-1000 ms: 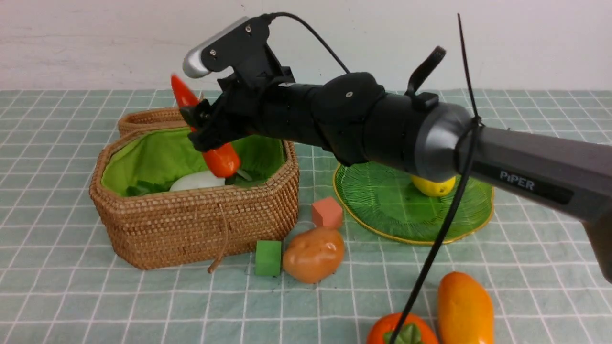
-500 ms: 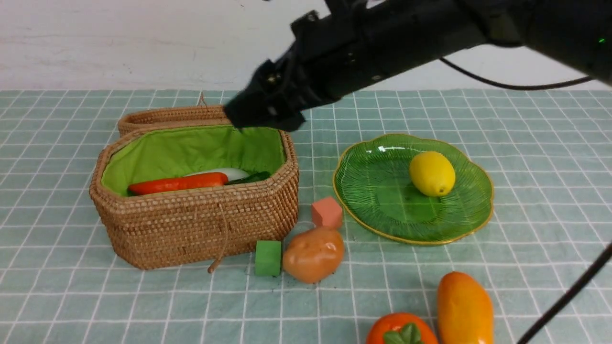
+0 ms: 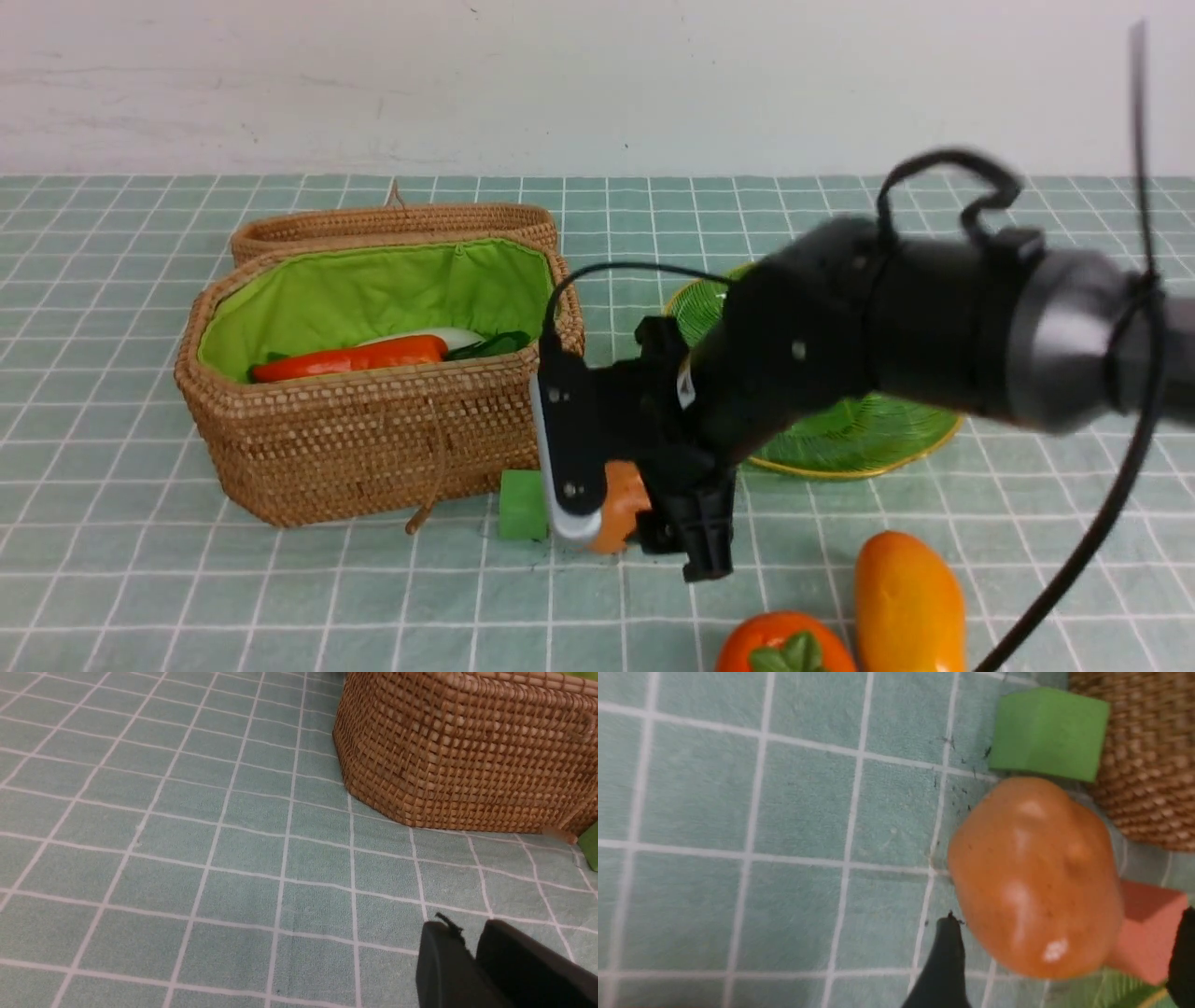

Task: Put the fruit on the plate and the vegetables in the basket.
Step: Use the right arm to grab a potato and put it into the left basket, then use the right arm to grab a mango and put it into the right plate, then grab a tomato with your right arm and place it on the plate on the right.

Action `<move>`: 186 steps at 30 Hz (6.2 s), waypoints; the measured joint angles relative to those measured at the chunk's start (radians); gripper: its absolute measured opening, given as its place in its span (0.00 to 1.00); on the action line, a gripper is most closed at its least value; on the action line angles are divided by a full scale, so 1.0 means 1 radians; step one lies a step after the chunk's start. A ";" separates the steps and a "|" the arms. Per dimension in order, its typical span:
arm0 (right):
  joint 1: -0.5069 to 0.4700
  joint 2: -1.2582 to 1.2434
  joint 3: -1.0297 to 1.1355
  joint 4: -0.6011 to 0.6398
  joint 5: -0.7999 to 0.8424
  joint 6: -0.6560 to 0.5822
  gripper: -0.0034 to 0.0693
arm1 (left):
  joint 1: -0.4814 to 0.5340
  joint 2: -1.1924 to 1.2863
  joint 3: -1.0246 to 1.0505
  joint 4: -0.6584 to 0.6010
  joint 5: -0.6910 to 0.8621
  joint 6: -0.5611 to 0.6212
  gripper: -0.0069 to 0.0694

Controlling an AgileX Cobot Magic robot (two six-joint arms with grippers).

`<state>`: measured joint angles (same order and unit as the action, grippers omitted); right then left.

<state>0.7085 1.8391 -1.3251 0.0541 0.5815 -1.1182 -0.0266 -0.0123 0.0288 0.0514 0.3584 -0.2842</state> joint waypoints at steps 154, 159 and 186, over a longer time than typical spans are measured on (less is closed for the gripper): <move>-0.378 -0.114 -0.081 0.262 -0.107 0.866 0.74 | 0.000 0.000 0.000 0.000 0.000 0.000 0.39; -0.378 0.093 -0.145 0.312 -0.218 0.865 0.74 | 0.000 0.000 0.000 0.000 0.000 0.000 0.39; -0.342 -0.253 0.191 0.375 0.172 0.836 0.88 | 0.000 0.000 0.000 -0.001 0.000 0.000 0.40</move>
<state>0.3668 1.5866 -1.1342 0.4292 0.7534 -0.2826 -0.0266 -0.0123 0.0288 0.0507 0.3584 -0.2842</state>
